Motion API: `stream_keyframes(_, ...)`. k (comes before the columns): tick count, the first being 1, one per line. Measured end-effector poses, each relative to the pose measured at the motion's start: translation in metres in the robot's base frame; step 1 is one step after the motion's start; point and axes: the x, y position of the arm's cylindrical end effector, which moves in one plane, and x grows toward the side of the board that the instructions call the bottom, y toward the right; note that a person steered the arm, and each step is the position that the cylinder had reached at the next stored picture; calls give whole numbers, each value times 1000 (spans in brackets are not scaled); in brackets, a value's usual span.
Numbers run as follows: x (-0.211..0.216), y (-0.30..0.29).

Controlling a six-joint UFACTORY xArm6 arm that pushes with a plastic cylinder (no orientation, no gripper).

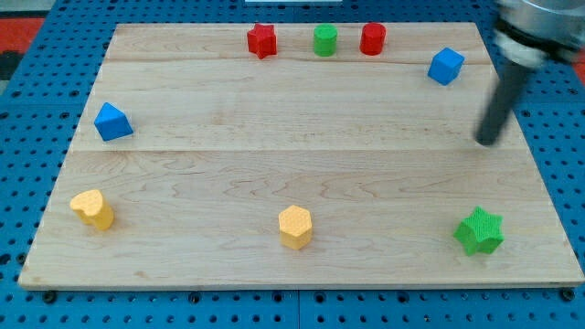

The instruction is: Place the green star parallel to the triangle

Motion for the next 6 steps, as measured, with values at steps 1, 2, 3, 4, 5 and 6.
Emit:
stream_keyframes(1, 96, 9)
stream_keyframes(2, 111, -72)
stream_keyframes(3, 67, -188)
stream_keyframes(4, 12, -310)
stream_keyframes(5, -50, -363)
stream_keyframes(6, -100, -411)
